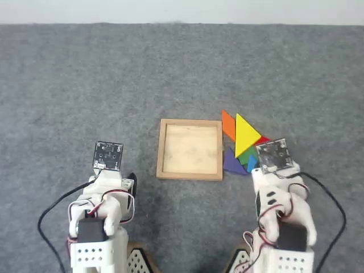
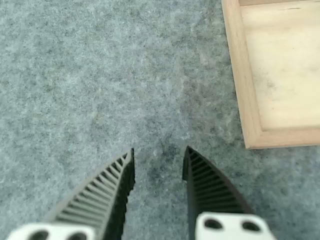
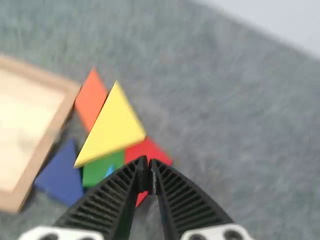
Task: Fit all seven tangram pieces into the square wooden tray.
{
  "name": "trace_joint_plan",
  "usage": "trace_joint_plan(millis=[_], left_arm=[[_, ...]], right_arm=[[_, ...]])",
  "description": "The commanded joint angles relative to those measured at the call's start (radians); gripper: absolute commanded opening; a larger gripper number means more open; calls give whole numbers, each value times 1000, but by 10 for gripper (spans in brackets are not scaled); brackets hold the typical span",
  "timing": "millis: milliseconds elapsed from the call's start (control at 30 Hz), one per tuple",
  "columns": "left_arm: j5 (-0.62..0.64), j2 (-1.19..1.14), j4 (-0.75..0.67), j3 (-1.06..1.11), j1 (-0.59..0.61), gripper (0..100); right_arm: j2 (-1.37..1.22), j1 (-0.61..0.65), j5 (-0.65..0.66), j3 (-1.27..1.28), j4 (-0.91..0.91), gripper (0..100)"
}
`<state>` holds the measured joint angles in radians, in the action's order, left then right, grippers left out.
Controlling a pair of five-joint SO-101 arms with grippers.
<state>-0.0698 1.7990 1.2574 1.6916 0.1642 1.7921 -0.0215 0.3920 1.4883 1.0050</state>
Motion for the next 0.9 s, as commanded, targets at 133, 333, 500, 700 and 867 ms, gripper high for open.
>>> trace_joint_plan(millis=[133,333,500,700,867], left_arm=[[-6,28,9,-8,-2,153],[-6,28,9,-8,-2,153],[-6,28,9,-8,-2,153],[-6,28,9,-8,-2,153],[-6,28,9,-8,-2,153]], right_arm=[[-584,5,9,-440,-39,13],[-1191,119,-121,-813,27,13],[-1437,139,-183,-924,18,13],[-1529,139,-189,-887,-50,13],[-1581,133,-238,-910,-51,32]])
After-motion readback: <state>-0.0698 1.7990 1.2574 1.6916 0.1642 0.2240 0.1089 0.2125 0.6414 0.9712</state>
